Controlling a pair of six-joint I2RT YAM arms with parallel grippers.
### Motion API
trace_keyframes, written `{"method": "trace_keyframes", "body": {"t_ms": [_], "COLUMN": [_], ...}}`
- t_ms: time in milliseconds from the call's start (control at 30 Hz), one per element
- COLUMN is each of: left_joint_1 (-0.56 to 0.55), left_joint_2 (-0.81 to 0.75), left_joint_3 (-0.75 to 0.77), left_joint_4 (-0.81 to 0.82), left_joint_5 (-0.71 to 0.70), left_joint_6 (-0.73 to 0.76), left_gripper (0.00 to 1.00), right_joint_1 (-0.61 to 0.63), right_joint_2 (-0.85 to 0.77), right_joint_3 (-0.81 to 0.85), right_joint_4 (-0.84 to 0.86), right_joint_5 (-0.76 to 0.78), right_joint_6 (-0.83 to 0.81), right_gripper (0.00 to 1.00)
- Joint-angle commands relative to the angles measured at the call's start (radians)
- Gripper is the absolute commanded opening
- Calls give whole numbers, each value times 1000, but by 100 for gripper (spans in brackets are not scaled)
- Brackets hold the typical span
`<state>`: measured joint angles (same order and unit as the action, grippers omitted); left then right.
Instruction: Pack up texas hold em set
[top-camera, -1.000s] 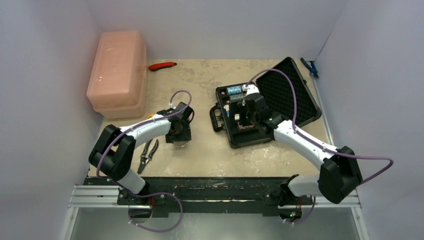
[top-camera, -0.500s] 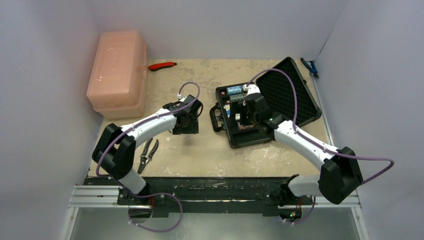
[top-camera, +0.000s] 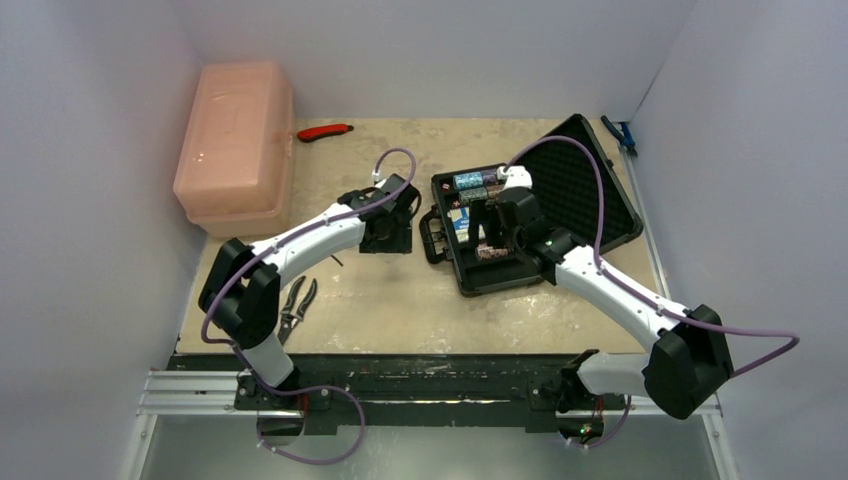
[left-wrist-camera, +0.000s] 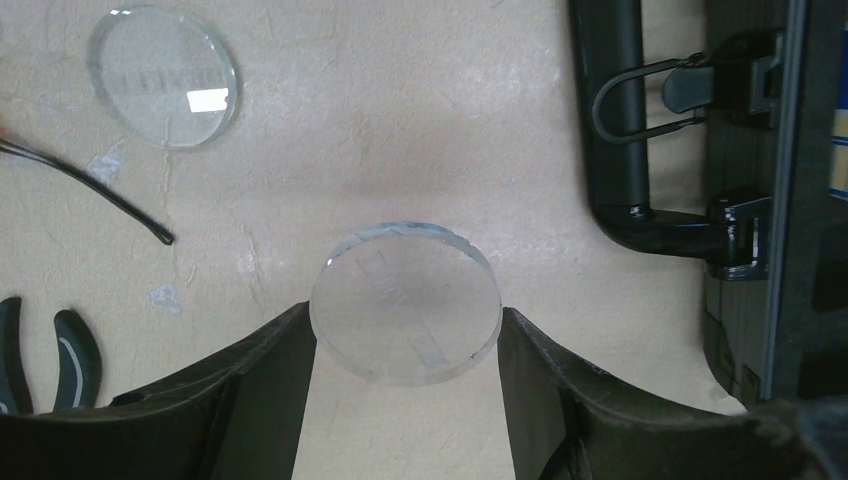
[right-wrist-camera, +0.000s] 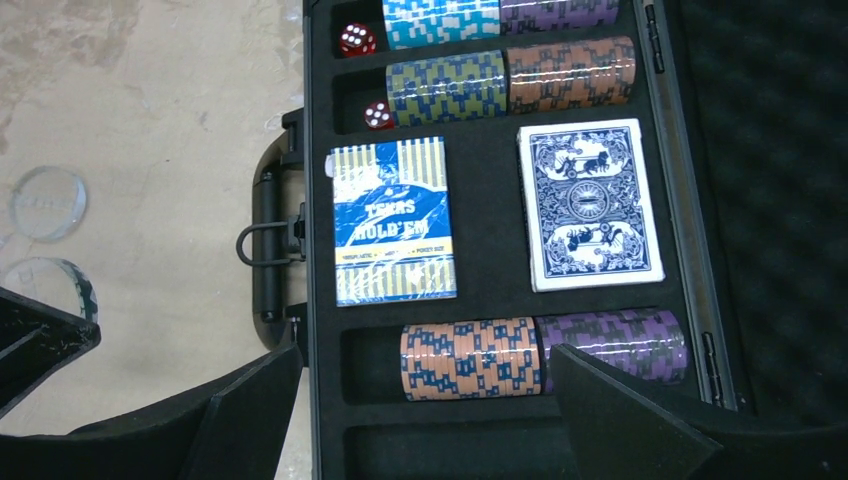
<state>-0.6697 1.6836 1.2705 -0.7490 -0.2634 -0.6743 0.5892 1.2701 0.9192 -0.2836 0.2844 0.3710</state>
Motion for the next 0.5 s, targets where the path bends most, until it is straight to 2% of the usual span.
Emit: {"method": "trace_keyframes", "body": {"t_ms": [0,467], "left_joint_1": [-15,-41], "left_joint_2": [20,177], "left_joint_3": [85,300], "left_joint_4": [3,1], "left_joint_5": [14,86], "left_joint_6": [27,73], "left_gripper": [0,0], "right_joint_1": [3,2], "right_joint_2": [-51,-147], "right_joint_3": [-16,-43], "right_joint_4": [7,9], "right_joint_5": [87,269], "right_joint_6": [20,46], "right_gripper": [99,99]}}
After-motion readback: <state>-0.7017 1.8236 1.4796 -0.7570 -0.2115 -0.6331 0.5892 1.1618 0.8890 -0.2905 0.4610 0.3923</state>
